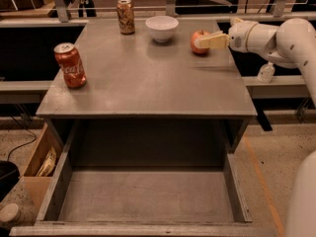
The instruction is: Move apple near coke can
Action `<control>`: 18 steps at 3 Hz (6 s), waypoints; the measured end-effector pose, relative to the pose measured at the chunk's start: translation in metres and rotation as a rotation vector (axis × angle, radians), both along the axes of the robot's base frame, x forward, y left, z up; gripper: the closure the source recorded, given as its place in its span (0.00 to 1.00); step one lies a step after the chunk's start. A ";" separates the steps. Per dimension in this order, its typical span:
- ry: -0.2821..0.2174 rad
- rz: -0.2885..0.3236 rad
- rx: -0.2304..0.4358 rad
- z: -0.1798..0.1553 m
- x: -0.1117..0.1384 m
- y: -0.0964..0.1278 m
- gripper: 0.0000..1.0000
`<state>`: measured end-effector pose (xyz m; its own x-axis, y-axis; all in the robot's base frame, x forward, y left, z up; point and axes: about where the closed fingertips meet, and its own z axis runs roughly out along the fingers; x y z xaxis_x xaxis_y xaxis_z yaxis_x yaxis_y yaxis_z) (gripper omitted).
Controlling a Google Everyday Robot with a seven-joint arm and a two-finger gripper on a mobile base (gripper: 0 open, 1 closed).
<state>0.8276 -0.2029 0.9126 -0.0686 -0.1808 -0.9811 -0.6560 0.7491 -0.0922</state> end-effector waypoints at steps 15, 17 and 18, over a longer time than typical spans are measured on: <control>0.018 0.751 0.012 -0.043 -0.170 0.298 1.00; 0.011 0.884 0.006 -0.052 -0.189 0.347 1.00; 0.012 0.887 0.007 -0.052 -0.190 0.349 0.82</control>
Offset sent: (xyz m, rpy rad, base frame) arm 0.0342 0.0337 -0.0614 0.0558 0.1040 0.0739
